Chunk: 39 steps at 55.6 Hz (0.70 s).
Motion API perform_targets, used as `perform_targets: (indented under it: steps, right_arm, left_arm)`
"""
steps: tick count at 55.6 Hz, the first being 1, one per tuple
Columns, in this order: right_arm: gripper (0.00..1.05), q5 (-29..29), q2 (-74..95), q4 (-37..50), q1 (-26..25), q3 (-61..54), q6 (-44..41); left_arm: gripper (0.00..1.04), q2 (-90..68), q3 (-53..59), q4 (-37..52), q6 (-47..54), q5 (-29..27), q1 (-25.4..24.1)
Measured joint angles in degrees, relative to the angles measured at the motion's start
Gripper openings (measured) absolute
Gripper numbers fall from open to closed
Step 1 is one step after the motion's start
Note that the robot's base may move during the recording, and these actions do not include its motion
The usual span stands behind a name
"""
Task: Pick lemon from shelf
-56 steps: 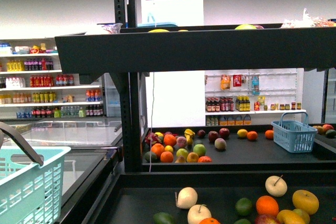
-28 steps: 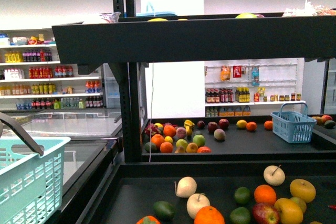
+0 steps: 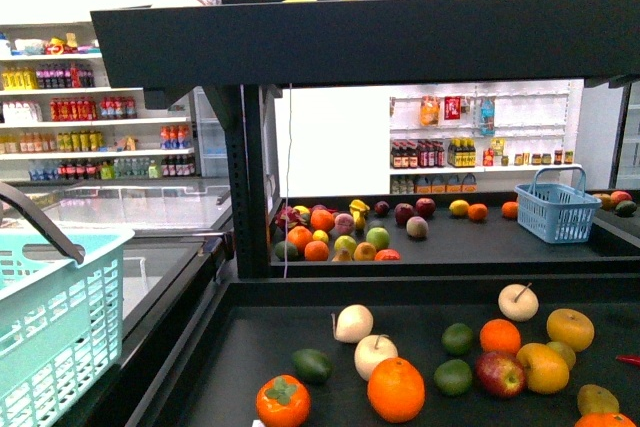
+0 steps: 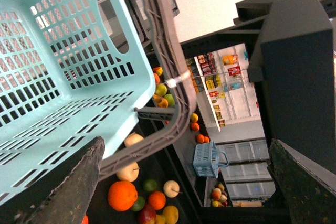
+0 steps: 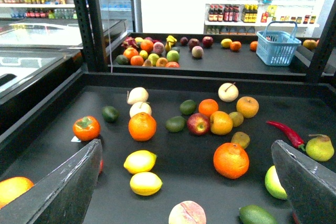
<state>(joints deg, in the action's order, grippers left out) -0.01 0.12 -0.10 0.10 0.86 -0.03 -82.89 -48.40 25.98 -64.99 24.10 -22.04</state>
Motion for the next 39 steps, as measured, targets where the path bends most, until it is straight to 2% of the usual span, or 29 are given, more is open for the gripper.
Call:
perform_targets:
  steps: [14, 39]
  right_arm:
    - [0.97, 0.00, 0.00, 0.00, 0.00, 0.00, 0.00]
    - [0.97, 0.00, 0.00, 0.00, 0.00, 0.00, 0.00]
  left_arm:
    - [0.97, -10.60, -8.81, 3.28, -6.49, -1.75, 1.11]
    - [0.97, -22.60, -20.65, 3.56, -10.80, -4.24, 2.25]
